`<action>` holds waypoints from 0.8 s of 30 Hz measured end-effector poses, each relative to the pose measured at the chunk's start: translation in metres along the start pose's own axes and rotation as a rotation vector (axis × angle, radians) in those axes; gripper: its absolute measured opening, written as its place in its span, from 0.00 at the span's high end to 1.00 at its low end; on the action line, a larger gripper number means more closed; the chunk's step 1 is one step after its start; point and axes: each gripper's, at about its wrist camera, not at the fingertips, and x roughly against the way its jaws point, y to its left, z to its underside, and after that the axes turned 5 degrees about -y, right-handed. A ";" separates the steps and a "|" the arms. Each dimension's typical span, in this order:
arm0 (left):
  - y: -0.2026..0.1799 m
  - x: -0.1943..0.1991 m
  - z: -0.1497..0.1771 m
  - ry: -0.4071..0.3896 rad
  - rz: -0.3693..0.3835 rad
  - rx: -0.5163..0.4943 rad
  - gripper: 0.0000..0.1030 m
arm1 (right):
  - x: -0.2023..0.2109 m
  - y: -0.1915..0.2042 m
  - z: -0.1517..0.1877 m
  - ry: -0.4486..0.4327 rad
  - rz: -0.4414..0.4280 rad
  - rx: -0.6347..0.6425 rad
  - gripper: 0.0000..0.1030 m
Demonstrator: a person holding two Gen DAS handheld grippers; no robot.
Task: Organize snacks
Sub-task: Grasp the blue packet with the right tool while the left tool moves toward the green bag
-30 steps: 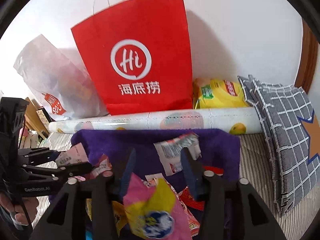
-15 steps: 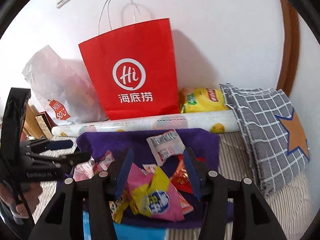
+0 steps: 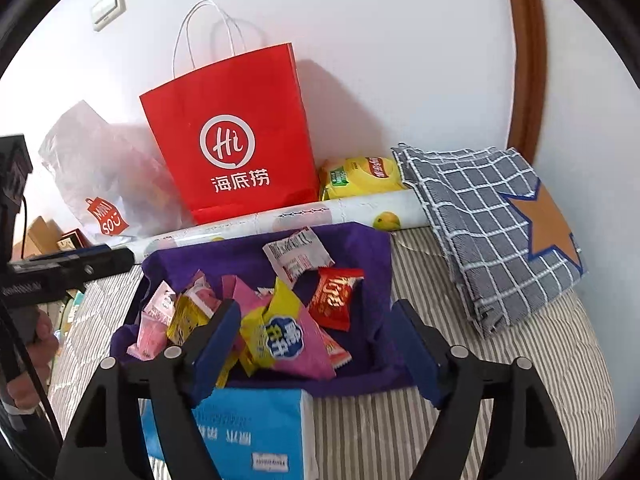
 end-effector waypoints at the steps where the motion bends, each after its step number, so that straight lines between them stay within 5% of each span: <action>1: -0.002 0.005 0.000 -0.009 0.006 -0.001 0.13 | 0.004 0.000 0.002 -0.001 0.005 0.000 0.25; 7: -0.011 0.027 0.008 -0.038 0.068 0.005 0.13 | 0.026 0.001 0.024 0.015 0.013 -0.007 0.25; 17: 0.006 0.047 0.071 0.015 0.028 0.075 0.19 | 0.054 0.016 0.083 0.073 0.010 0.004 0.25; 24: 0.013 0.061 0.118 0.034 -0.019 0.086 0.19 | 0.063 0.028 0.125 0.132 -0.006 0.011 0.42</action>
